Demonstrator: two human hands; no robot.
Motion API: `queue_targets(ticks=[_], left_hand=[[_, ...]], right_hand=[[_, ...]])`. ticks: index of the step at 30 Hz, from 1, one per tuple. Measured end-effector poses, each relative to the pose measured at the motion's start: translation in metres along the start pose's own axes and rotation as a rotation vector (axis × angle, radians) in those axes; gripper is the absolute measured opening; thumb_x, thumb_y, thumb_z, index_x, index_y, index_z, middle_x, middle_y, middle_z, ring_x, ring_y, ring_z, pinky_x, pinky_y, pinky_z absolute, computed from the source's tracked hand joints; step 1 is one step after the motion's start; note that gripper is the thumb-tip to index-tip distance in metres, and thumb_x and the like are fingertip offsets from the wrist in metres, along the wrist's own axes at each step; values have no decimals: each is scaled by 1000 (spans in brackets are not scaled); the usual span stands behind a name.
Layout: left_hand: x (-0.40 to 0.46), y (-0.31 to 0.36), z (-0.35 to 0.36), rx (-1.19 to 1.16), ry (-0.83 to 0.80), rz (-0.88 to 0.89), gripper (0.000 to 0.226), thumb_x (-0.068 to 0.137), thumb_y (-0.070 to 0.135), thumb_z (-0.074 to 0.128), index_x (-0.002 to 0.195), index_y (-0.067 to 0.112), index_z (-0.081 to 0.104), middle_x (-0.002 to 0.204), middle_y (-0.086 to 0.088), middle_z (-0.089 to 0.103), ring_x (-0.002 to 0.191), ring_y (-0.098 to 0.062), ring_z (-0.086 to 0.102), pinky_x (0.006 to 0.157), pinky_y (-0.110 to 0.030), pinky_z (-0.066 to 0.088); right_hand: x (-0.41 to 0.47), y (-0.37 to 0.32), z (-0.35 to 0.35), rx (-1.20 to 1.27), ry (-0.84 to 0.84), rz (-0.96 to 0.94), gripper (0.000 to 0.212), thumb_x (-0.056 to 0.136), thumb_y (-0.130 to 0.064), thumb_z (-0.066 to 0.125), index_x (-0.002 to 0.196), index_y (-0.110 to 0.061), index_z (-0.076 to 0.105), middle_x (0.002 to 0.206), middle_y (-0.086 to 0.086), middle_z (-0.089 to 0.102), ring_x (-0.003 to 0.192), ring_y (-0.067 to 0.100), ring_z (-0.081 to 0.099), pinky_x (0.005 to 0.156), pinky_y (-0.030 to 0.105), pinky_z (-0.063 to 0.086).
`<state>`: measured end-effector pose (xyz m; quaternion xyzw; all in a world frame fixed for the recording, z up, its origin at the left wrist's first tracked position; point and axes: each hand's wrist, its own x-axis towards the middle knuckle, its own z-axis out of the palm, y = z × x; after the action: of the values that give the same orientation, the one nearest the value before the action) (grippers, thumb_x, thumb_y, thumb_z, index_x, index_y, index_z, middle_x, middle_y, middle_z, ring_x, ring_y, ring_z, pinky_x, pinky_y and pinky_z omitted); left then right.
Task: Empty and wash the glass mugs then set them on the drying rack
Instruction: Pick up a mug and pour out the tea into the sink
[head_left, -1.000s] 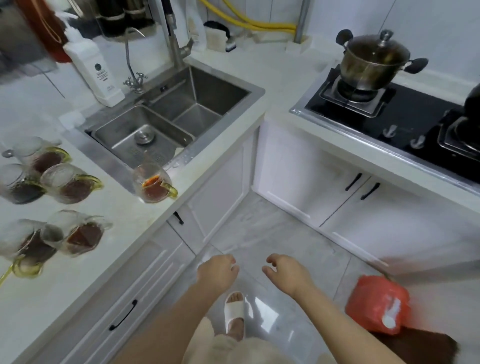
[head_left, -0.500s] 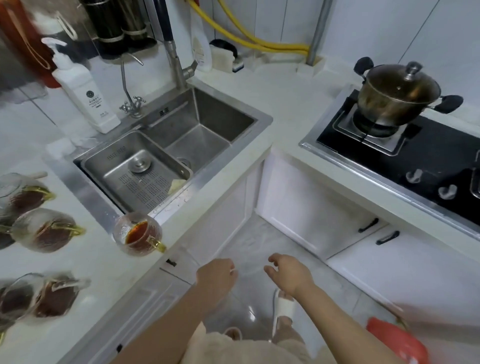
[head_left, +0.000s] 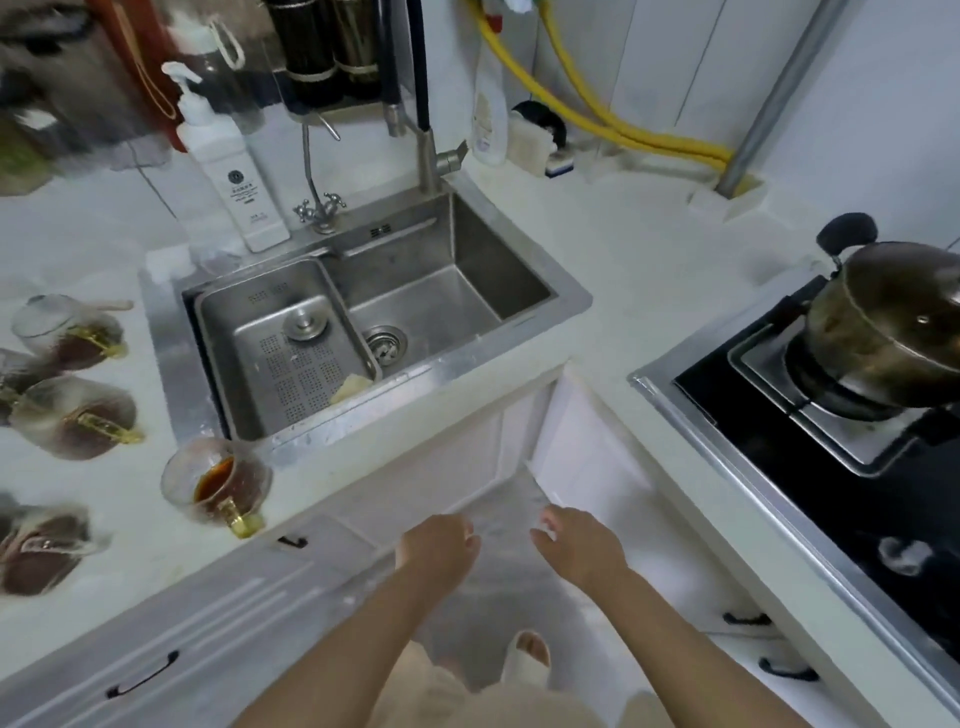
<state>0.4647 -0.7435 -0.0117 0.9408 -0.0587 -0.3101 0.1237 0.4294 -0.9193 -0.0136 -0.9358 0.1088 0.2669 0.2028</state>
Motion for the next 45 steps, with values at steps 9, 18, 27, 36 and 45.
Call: queue_targets(ticks=[9,18,27,36,45], left_hand=[[24,26,-14,3,-42,-96,35,95,38,39,115,21,62,124,-4,61,114,-24,58,91,-31,47],[83,50,-82,-126,109,9,31,94,45,42,119,34,58,123,8,61,113,-15,56,95,-31,47],[137,25,-160,-158,260,28,32,93,45,44,120,34,58,123,9,62,116,-14,55,94,-30,45],[157,-24,-184,-283,367,-170,35,90,44,49,121,31,57,115,-1,66,106,-22,61,86,-32,50],[119,-65,-190,-470,634,-477,35,92,40,48,126,33,53,119,5,65,110,-17,60,90,-31,48]], right_hand=[[46,19,-17,-22,-30,-107,28,94,-34,44,95,-10,57,97,7,63,99,23,58,68,25,33],[96,-25,-93,36,88,-200,32,96,-40,42,116,-19,56,117,0,63,114,20,56,88,29,44],[161,-89,-142,24,130,-284,41,96,-41,43,133,-25,48,137,-4,54,127,17,48,105,29,36],[211,-148,-160,2,-26,-459,50,95,-33,50,141,-19,35,134,3,55,122,22,53,97,31,40],[244,-216,-136,-85,-289,-757,44,84,-38,60,124,-22,50,114,4,67,107,21,63,93,39,50]])
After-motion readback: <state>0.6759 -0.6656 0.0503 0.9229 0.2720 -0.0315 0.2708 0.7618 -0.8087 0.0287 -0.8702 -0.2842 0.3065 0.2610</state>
